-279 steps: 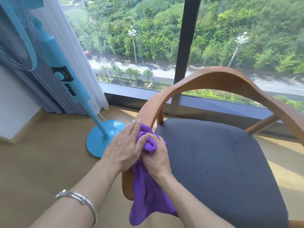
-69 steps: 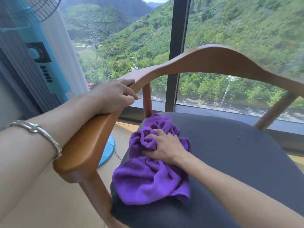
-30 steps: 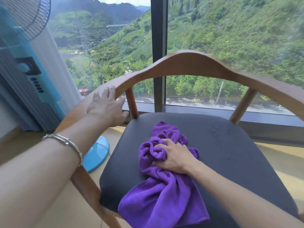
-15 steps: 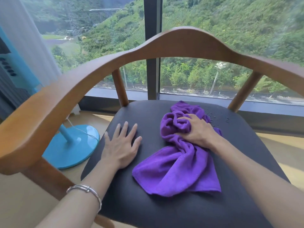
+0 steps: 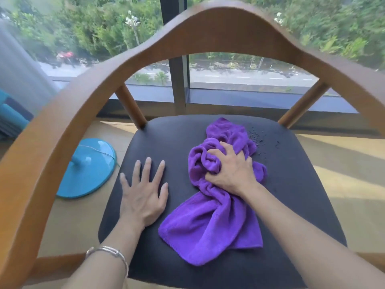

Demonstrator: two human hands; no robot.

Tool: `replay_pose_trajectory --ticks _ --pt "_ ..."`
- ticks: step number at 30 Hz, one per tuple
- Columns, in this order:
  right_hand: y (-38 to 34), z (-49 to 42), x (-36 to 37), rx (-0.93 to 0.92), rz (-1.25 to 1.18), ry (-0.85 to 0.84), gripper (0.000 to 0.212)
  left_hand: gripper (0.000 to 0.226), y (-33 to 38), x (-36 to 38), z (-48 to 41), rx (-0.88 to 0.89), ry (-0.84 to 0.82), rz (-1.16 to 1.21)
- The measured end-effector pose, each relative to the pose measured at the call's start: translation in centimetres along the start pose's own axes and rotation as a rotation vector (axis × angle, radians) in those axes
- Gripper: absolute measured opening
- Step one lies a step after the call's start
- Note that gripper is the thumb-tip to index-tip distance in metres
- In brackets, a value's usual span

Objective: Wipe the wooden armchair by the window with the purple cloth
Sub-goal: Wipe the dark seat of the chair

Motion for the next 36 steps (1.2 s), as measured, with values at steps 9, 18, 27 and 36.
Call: replay_pose_trajectory --ticks 9,18,27,36 --pt "0.0 0.7 1.5 -0.065 -0.023 0.116 0.057 0.071 -0.7 0.5 -0.4 0.042 0.005 -0.016" --pt "-1.5 7.5 4.3 -0.105 -0.138 -0.017 0.098 0.069 -0.5 1.0 1.4 0.085 0.002 0.021" --pt "-3.0 9.4 6.8 -0.142 -0.053 0.209 0.079 0.084 -0.5 1.1 1.4 0.084 -0.065 -0.035" --pt "-2.3 9.0 6.2 -0.16 -0.094 0.258 0.069 0.07 0.0 1.1 1.5 0.067 0.013 -0.021"
Point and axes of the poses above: each hand's wrist, its own z-axis away from the middle knuckle, its own x-axis out of the palm, y = z × x, the point moved 1 cm from there along -z, towards the middle knuckle, and after that the axes turned 9 degrees about x, right-handed, at the moved point
